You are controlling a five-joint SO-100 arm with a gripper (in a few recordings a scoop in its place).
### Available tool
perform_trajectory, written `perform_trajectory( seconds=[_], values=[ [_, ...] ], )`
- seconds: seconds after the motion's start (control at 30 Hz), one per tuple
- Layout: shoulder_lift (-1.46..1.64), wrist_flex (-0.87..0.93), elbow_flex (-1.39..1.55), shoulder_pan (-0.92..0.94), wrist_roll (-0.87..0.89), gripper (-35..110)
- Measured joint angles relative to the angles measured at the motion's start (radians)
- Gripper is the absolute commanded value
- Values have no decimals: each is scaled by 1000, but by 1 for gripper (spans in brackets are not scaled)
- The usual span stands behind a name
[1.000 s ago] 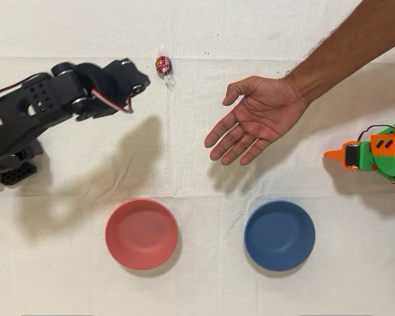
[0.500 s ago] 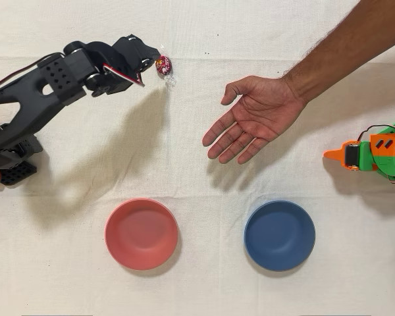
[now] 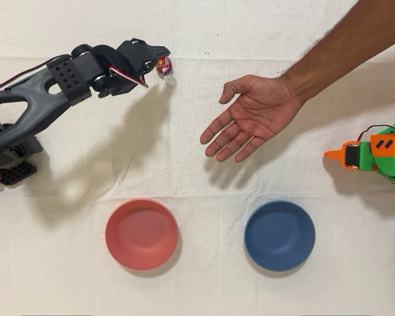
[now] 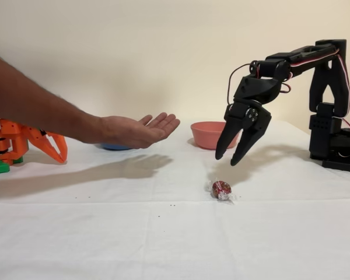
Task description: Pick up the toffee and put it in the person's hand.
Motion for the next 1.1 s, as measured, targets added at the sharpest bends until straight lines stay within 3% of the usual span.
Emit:
perform_trajectory(
  seconds=[0.63,1.1],
  values=[
    [-114,-14,14,-3,0,27],
    [-247,6,-175,-11,-34,27]
  ],
)
